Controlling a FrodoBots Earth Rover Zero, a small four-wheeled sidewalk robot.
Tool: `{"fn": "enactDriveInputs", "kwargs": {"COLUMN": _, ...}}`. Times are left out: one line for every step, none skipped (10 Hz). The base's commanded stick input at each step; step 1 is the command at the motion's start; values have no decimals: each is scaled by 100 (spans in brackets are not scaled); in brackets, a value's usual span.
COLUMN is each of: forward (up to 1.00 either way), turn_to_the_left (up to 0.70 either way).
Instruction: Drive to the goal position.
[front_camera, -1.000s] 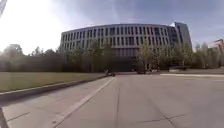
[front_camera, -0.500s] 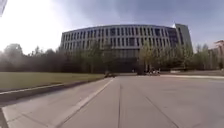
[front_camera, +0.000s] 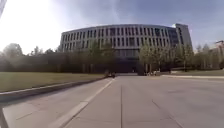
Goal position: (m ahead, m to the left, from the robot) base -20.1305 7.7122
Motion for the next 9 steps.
{"fn": "enactDriveInputs", "kwargs": {"forward": 70, "turn_to_the_left": 0}}
{"fn": "enactDriveInputs", "kwargs": {"forward": 70, "turn_to_the_left": 0}}
{"fn": "enactDriveInputs", "kwargs": {"forward": 70, "turn_to_the_left": 0}}
{"fn": "enactDriveInputs", "kwargs": {"forward": 70, "turn_to_the_left": 0}}
{"fn": "enactDriveInputs", "kwargs": {"forward": 70, "turn_to_the_left": 0}}
{"fn": "enactDriveInputs", "kwargs": {"forward": 70, "turn_to_the_left": 0}}
{"fn": "enactDriveInputs", "kwargs": {"forward": 70, "turn_to_the_left": 0}}
{"fn": "enactDriveInputs", "kwargs": {"forward": 70, "turn_to_the_left": 0}}
{"fn": "enactDriveInputs", "kwargs": {"forward": 70, "turn_to_the_left": 0}}
